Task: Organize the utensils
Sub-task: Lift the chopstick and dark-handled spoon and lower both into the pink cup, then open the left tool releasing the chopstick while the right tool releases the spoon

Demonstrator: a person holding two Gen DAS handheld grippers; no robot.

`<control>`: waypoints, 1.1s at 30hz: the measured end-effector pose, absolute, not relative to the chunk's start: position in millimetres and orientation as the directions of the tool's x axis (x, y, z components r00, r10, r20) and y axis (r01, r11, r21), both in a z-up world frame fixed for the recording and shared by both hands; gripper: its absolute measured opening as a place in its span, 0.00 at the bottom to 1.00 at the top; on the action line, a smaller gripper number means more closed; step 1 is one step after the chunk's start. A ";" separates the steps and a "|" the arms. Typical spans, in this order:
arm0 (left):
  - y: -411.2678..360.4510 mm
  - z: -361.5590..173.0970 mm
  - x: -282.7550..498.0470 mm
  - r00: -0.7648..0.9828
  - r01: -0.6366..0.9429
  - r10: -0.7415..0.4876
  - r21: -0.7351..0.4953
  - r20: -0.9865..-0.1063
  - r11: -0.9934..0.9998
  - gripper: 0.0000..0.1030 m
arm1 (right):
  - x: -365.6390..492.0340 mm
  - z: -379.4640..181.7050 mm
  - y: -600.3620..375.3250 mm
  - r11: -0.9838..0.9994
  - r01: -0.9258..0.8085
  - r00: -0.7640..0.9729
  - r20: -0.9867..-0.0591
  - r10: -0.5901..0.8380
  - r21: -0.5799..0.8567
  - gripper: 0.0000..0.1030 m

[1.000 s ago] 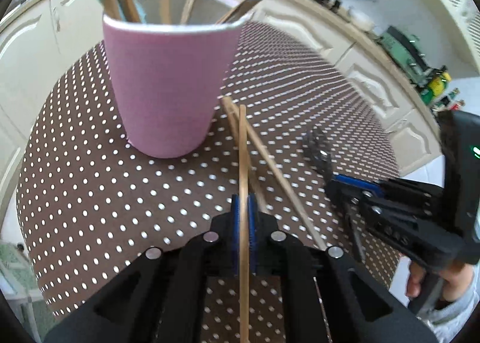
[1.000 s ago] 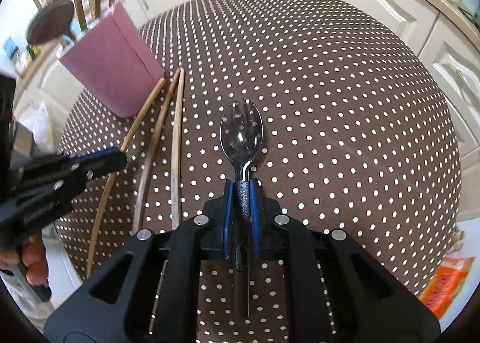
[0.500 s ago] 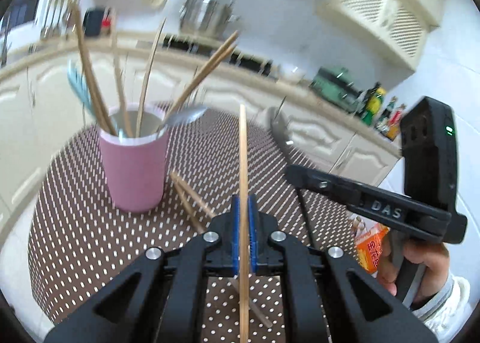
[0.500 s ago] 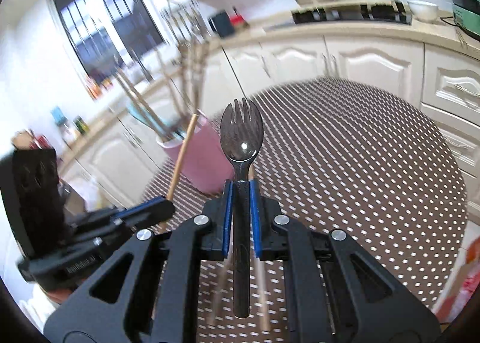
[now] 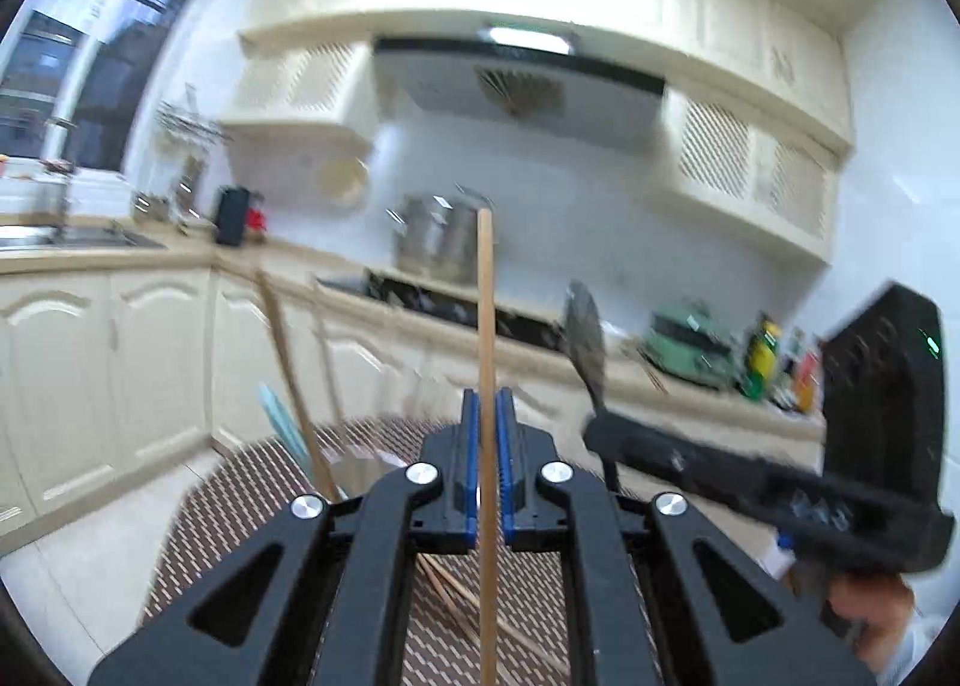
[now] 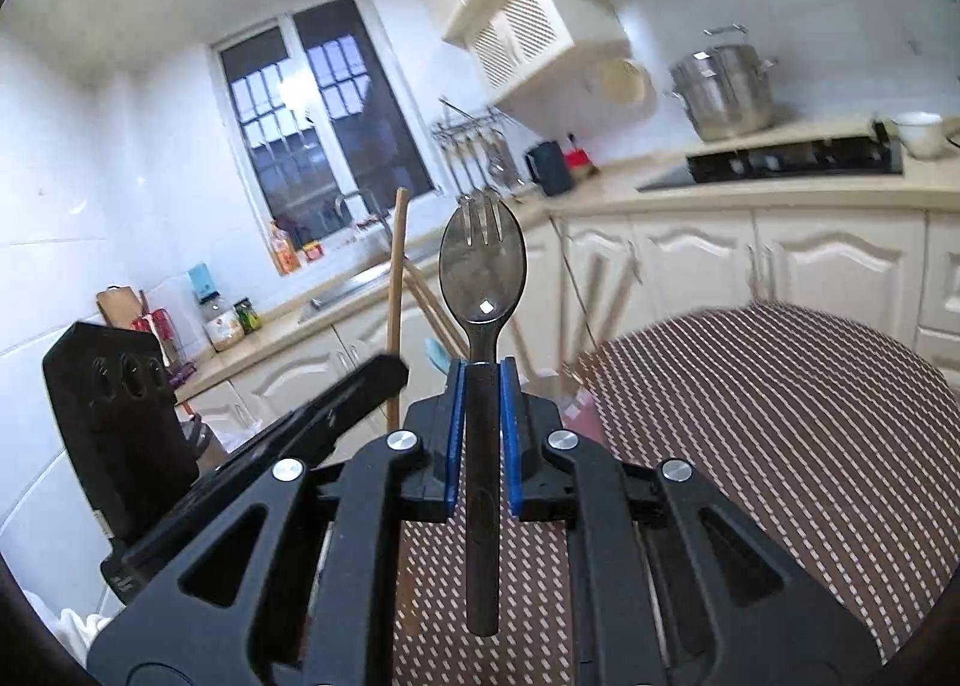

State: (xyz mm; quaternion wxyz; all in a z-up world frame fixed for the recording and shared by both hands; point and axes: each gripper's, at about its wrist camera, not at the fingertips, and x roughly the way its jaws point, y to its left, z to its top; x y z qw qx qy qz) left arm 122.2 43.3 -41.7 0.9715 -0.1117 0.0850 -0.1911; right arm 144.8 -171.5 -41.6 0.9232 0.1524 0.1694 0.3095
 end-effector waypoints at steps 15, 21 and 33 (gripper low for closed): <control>51.3 -3.8 185.1 0.984 0.174 -0.177 -0.289 0.017 0.941 0.05 | 225.9 -26.6 -136.5 0.774 -0.548 0.787 -0.117 0.606 0.317 0.11; 45.1 -12.7 205.8 0.992 0.125 -0.124 -0.270 0.023 0.955 0.05 | 242.6 -37.9 -136.2 0.782 -0.542 0.799 -0.101 0.593 0.306 0.11; 39.7 -26.2 220.8 0.998 0.069 -0.064 -0.265 0.025 0.962 0.06 | 261.9 -50.5 -138.5 0.793 -0.527 0.821 -0.058 0.568 0.306 0.11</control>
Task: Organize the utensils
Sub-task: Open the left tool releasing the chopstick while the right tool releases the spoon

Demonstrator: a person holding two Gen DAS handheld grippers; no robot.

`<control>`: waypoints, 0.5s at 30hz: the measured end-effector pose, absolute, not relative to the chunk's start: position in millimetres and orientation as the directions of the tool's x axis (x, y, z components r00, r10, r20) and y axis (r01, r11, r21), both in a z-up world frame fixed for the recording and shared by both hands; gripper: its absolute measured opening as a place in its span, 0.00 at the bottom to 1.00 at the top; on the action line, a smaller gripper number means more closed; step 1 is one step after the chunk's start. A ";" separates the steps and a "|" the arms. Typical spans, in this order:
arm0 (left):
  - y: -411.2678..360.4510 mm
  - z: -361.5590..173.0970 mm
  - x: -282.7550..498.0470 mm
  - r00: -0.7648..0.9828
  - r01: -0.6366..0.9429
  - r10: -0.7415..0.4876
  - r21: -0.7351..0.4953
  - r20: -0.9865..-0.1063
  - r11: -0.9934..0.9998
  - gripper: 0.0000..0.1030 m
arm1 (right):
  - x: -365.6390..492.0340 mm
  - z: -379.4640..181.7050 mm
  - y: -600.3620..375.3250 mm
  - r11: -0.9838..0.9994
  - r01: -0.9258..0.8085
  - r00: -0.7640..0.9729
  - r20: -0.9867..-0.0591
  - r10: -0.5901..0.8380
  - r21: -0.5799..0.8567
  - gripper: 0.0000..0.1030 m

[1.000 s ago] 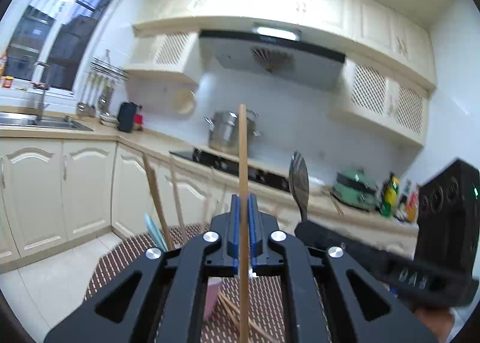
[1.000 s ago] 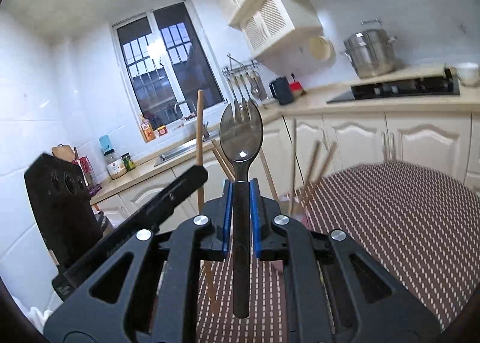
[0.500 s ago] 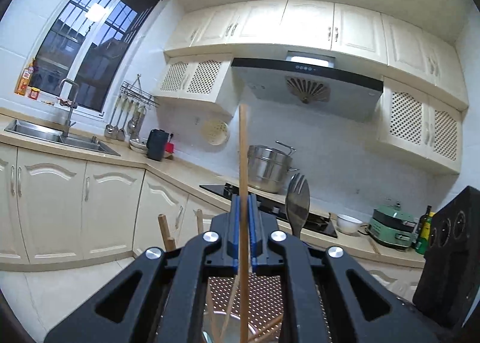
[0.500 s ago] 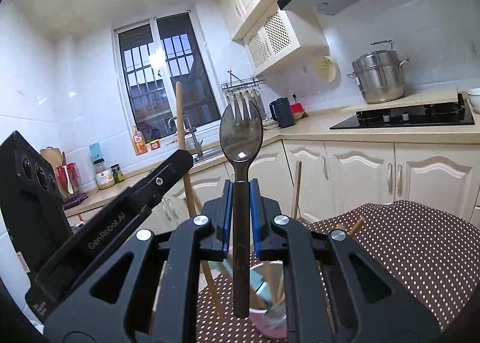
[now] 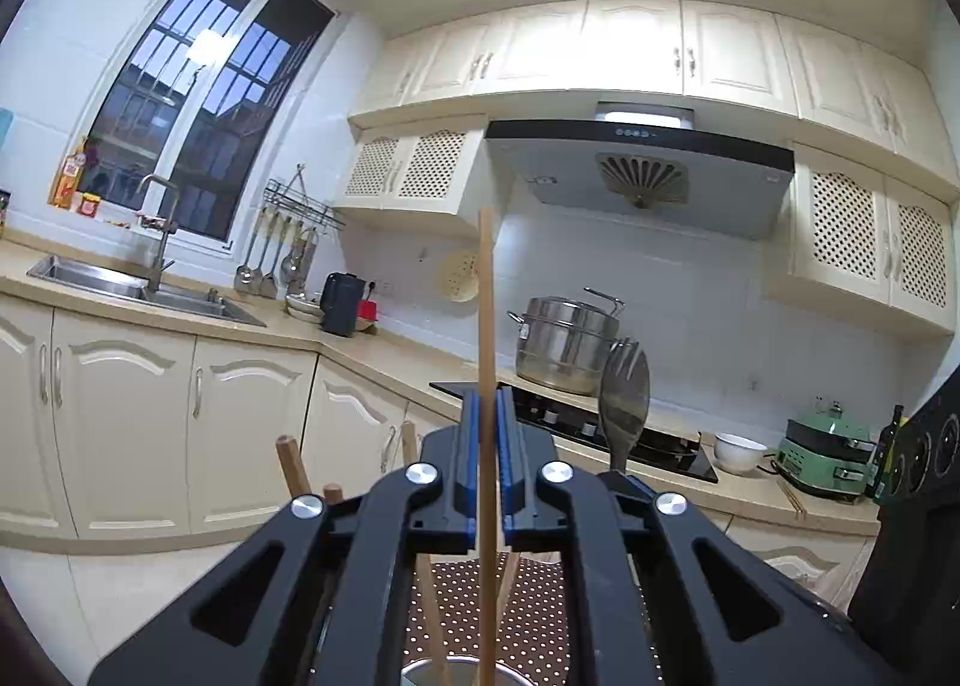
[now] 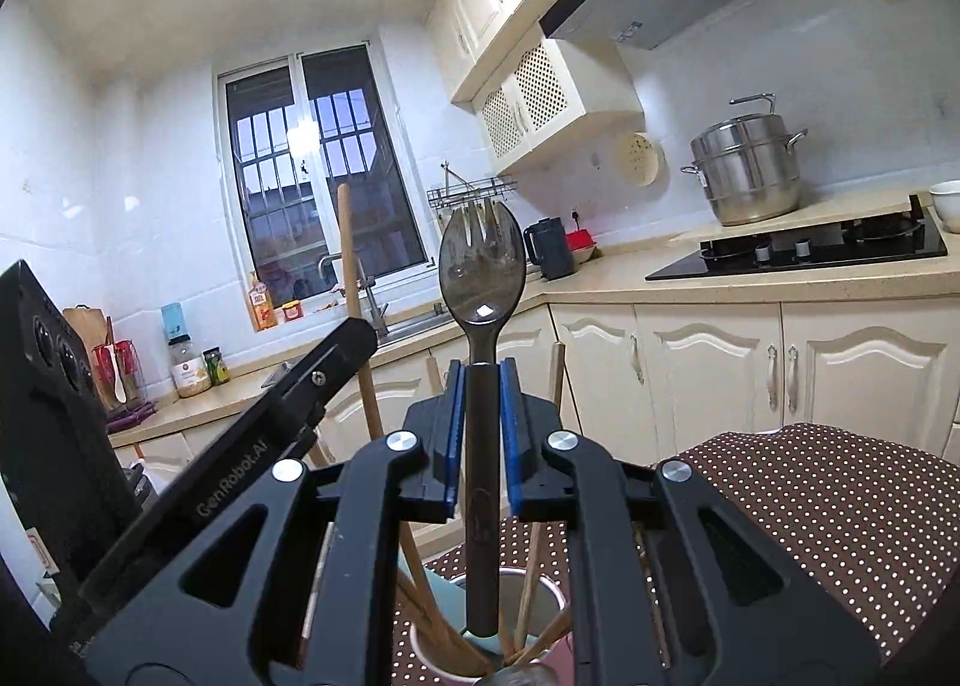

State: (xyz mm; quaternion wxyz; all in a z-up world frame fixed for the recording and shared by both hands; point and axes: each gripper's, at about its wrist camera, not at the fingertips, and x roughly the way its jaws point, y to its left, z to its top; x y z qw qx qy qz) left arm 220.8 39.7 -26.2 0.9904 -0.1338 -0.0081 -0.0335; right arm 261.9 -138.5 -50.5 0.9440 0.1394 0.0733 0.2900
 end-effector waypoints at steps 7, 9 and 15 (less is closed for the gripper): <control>43.0 -28.0 223.9 0.998 0.059 -0.064 -0.273 -0.007 0.960 0.23 | 263.7 -55.8 -137.6 0.795 -0.521 0.825 -0.053 0.562 0.311 0.11; 44.8 -28.7 224.5 0.998 0.057 -0.066 -0.279 -0.020 0.959 0.25 | 264.3 -57.0 -138.3 0.795 -0.515 0.827 -0.057 0.559 0.320 0.11; 51.6 -27.0 219.6 0.997 0.037 -0.057 -0.294 -0.060 0.955 0.35 | 261.1 -58.5 -136.9 0.793 -0.519 0.824 -0.061 0.564 0.319 0.11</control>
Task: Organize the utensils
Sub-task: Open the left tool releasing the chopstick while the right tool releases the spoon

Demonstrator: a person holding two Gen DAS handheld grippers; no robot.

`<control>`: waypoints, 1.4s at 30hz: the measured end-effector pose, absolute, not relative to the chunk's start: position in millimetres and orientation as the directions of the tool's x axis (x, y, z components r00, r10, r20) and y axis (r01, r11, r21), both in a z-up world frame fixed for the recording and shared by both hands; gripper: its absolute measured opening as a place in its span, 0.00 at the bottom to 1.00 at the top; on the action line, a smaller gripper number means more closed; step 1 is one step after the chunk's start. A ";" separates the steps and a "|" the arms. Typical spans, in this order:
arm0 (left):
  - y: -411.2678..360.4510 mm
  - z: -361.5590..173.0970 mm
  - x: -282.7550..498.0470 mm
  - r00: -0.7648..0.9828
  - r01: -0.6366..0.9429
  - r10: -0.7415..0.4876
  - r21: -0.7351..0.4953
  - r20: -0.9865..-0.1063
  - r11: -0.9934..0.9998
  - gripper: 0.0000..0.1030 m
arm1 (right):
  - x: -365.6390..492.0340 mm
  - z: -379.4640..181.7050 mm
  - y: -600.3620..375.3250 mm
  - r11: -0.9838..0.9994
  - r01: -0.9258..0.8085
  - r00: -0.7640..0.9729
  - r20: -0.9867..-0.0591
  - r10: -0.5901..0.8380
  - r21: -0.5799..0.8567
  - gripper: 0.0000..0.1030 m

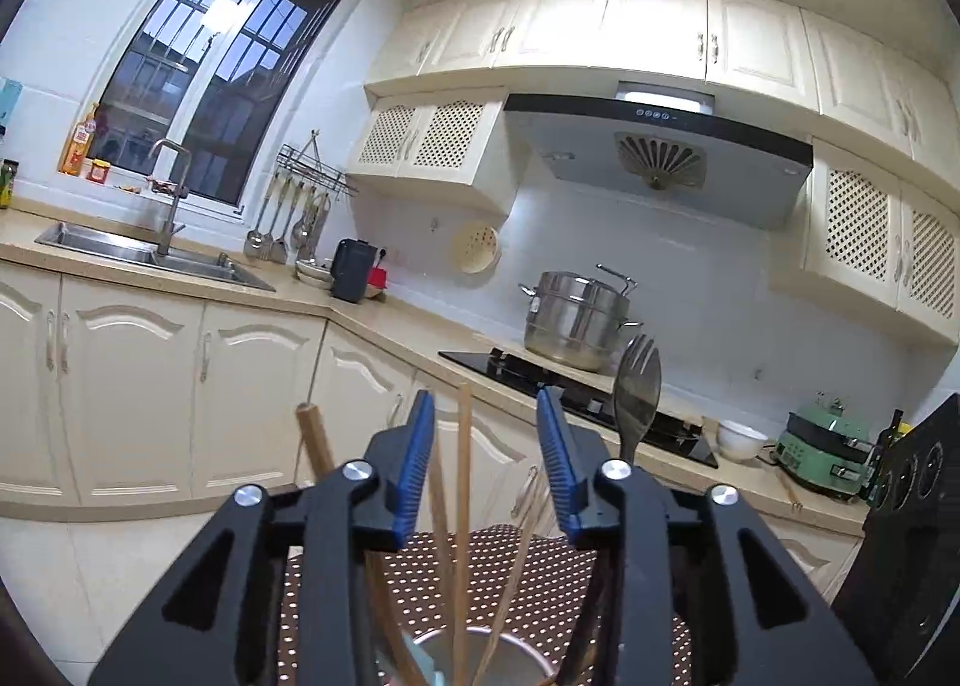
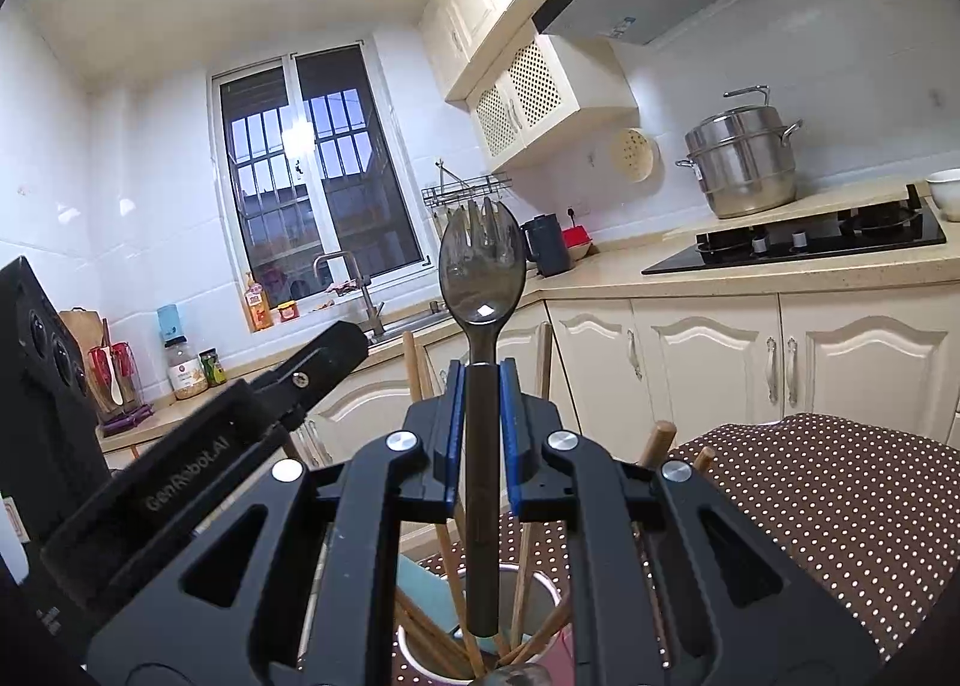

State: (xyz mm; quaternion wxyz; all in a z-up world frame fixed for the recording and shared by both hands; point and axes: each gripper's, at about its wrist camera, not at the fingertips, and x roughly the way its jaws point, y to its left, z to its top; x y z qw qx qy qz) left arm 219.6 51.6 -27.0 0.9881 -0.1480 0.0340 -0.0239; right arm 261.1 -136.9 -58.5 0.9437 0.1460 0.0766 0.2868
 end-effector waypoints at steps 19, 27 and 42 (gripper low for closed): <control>64.1 -1.2 182.8 0.997 -0.045 0.034 -0.181 -0.062 0.982 0.59 | 244.7 -52.5 -133.3 0.816 -0.492 0.854 -0.014 0.520 0.303 0.12; 71.0 -1.6 185.4 0.987 -0.138 0.125 -0.124 -0.105 0.983 0.59 | 244.1 -56.0 -122.2 0.821 -0.497 0.854 -0.007 0.520 0.279 0.12; 77.4 -10.4 195.0 0.974 -0.106 0.075 -0.138 -0.216 0.985 0.61 | 234.5 -55.8 -123.7 0.853 -0.455 0.874 -0.053 0.482 0.254 0.39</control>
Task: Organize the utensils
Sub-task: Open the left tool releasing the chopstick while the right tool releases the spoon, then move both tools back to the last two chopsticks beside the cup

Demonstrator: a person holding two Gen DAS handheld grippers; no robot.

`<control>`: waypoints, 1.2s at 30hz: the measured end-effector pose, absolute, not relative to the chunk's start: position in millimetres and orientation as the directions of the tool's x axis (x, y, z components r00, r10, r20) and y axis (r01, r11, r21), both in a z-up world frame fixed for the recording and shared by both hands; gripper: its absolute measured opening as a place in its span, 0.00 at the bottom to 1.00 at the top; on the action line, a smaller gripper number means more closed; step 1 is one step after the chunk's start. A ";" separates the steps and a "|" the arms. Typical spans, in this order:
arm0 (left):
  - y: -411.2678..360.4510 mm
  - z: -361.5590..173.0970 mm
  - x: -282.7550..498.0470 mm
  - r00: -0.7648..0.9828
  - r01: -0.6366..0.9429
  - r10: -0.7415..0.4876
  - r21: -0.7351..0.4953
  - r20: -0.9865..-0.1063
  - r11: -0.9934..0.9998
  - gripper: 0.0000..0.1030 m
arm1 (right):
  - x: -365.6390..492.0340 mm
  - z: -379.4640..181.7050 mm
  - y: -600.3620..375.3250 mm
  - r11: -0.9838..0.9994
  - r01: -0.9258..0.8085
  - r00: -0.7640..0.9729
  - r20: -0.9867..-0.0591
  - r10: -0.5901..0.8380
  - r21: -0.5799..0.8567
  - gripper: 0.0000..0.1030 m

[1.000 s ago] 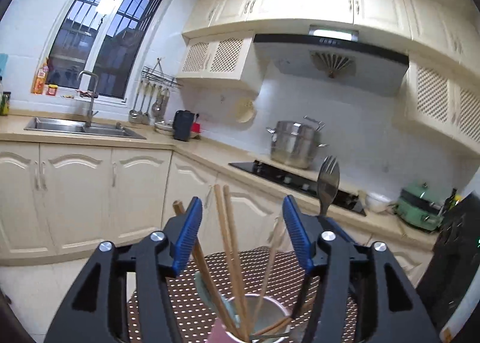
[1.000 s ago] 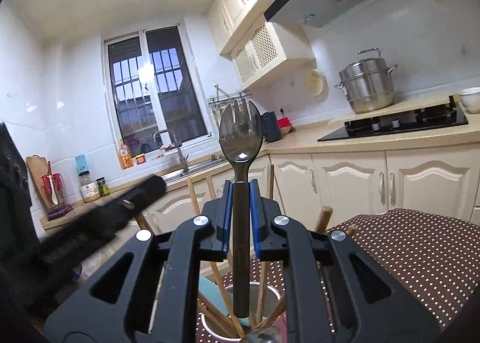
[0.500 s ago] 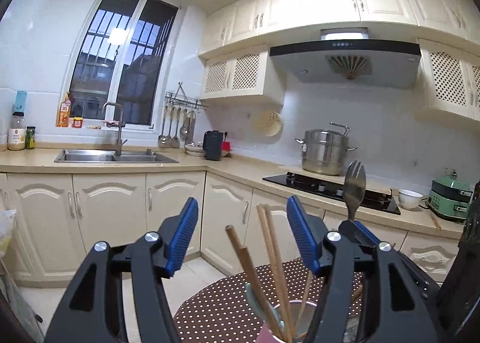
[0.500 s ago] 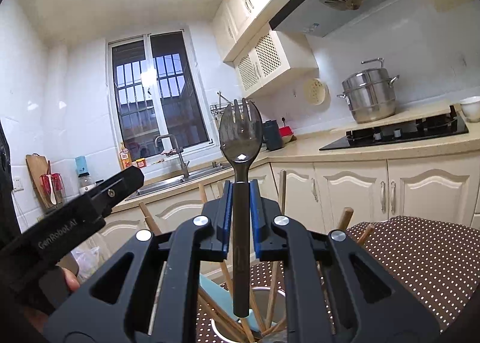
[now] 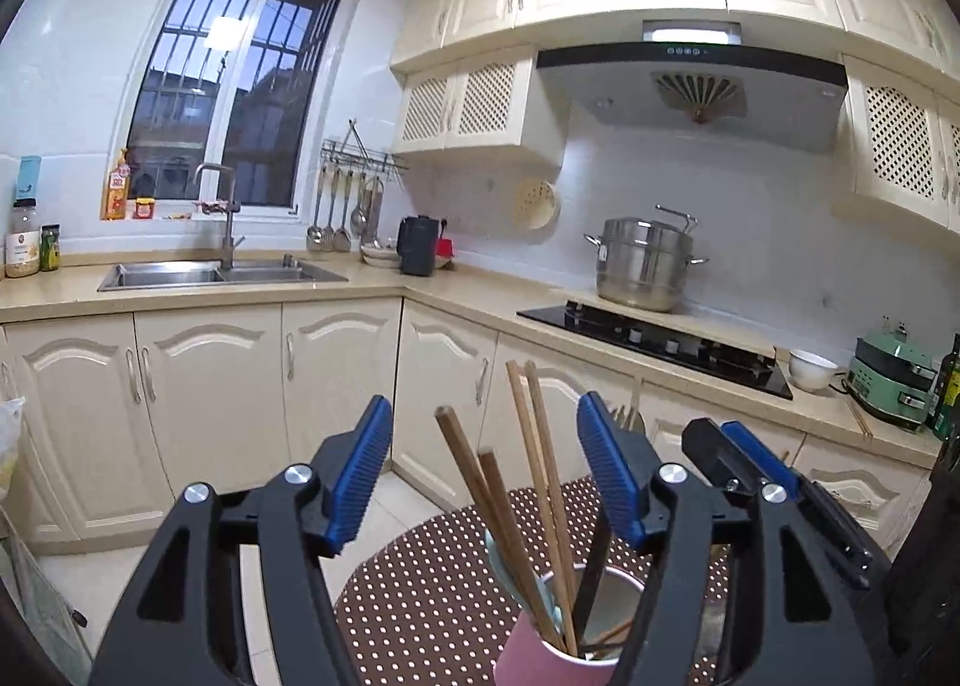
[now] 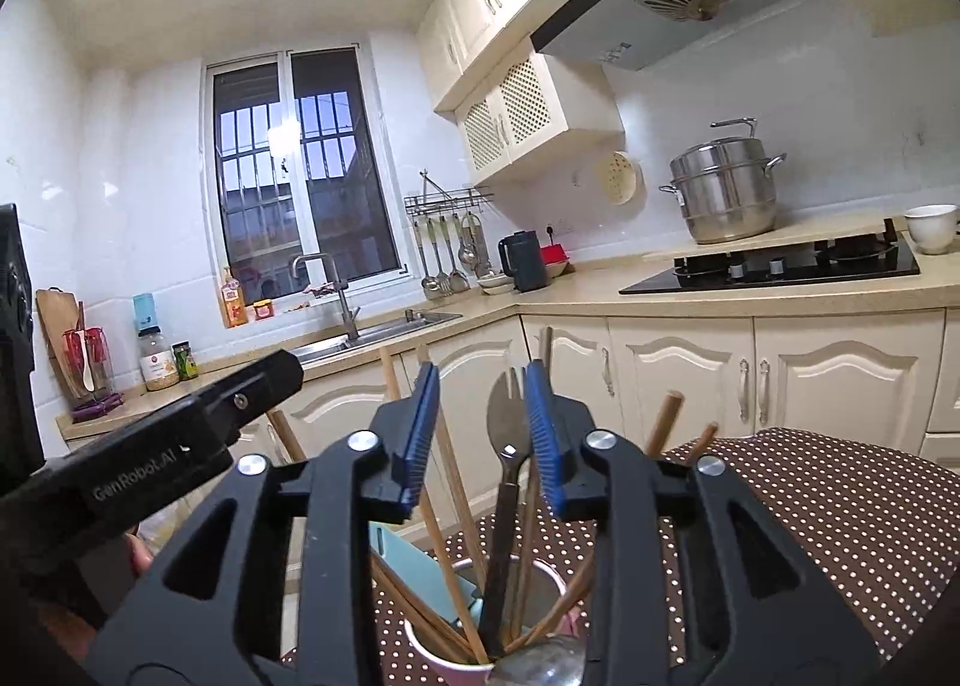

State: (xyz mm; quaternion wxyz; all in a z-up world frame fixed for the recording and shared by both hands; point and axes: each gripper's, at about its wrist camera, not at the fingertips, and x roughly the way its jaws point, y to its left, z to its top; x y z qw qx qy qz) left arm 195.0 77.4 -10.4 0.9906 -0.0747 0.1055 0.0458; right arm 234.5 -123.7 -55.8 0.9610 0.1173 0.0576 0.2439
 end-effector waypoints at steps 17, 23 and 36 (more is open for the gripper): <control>47.2 -6.7 142.9 0.966 -0.036 0.009 -0.100 -0.259 0.994 0.66 | 181.2 -42.7 -155.1 0.894 -0.382 0.900 -0.123 0.418 0.235 0.46; 31.3 -23.1 126.2 0.944 0.006 -0.037 -0.093 -0.328 0.996 0.67 | 160.3 -56.9 -173.8 0.909 -0.336 0.905 -0.180 0.384 0.248 0.49; -9.1 -98.6 144.9 0.706 0.144 -0.190 -0.125 -0.683 0.982 0.67 | 147.3 -116.2 -217.2 0.936 -0.206 0.849 -0.423 0.316 0.285 0.55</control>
